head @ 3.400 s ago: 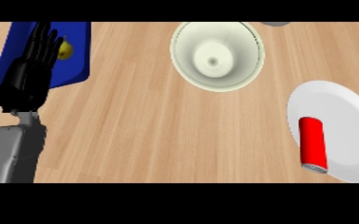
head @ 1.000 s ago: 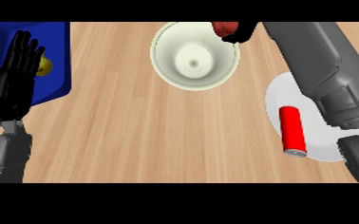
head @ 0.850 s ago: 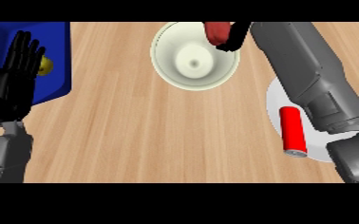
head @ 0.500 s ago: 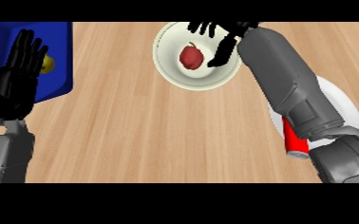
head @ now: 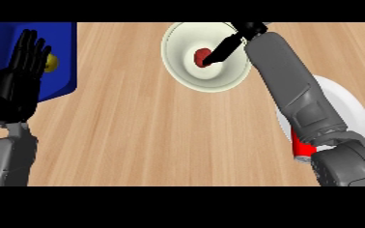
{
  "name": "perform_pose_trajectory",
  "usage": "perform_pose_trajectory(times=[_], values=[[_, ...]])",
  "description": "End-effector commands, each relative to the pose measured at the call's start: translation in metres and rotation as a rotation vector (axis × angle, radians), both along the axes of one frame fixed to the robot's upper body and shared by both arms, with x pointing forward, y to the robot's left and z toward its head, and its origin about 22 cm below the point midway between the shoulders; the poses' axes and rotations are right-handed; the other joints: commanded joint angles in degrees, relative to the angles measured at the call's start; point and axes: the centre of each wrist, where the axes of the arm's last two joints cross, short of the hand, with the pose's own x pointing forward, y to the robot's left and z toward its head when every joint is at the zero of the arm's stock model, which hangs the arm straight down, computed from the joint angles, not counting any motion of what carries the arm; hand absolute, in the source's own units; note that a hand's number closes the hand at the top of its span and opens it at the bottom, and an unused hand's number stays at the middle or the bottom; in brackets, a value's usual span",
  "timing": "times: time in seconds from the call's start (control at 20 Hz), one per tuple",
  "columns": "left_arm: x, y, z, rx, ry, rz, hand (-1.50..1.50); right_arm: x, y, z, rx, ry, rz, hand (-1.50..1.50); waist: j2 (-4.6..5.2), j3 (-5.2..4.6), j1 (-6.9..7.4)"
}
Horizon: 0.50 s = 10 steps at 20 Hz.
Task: Pick the bell pepper from the plate and place it in the bowl
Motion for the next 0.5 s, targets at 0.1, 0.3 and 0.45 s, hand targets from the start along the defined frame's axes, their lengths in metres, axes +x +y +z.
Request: perform_pose_trajectory(times=[0.1, 0.3, 0.45], values=[[0.000, -0.006, -0.002, -0.005, -0.013, -0.012, 0.00, 0.009, -0.036, 0.027, 0.197, -0.053, -0.187, -1.50, 0.26, -0.01, 0.52], [0.001, -0.013, -0.007, 0.000, -0.015, -0.013, 0.00, 0.008, -0.108, 0.046, 0.269, -0.032, -0.277, -1.50, 0.55, 0.03, 0.56], [0.011, -0.004, 0.005, -0.007, -0.028, -0.007, 0.00, 0.004, -0.130, 0.039, 0.294, -0.023, -0.312, -1.50, 1.06, 0.04, 1.17]])
